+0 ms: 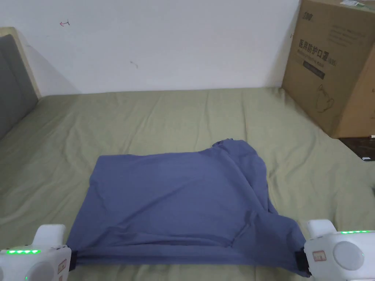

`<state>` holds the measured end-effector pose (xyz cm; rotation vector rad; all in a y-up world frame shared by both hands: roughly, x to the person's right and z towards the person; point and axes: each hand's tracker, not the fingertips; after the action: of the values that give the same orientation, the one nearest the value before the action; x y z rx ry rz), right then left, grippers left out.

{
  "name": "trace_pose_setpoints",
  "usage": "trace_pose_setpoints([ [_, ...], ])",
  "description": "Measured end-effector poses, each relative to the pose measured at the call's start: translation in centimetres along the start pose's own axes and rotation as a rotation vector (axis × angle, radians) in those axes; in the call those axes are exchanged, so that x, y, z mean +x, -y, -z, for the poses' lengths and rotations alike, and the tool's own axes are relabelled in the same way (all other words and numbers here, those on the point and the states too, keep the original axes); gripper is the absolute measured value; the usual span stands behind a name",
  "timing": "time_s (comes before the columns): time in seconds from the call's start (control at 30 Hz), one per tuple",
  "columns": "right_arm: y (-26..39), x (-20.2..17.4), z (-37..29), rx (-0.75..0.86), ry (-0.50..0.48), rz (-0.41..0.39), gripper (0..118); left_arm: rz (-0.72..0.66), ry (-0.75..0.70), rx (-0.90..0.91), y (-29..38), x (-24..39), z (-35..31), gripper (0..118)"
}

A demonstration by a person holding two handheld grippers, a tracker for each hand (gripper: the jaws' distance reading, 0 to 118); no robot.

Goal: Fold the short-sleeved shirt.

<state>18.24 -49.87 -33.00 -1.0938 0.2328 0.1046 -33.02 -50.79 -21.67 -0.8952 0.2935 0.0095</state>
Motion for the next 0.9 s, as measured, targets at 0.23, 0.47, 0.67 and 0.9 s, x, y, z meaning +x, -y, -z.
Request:
trace_pose_setpoints([
  [0.23,-0.8,0.1,-1.7,0.078,0.005,0.032,78,-0.102,0.031,0.023,0.7,-0.1,-2.4,103],
  [0.47,0.5,-0.4,-1.8,0.131,-0.032,0.072,0,-0.116,0.125,0.072,2.6,-0.4,-6.1,3],
  [0.67,2.3,-1.1,-0.1,0.058,-0.053,0.065,0,-0.108,0.106,0.031,5.8,-0.9,-5.4,0],
  [0.9,1.9,-1.0,0.0,0.049,-0.054,0.061,0,-0.183,0.097,0.007,4.3,-4.2,-1.5,92],
])
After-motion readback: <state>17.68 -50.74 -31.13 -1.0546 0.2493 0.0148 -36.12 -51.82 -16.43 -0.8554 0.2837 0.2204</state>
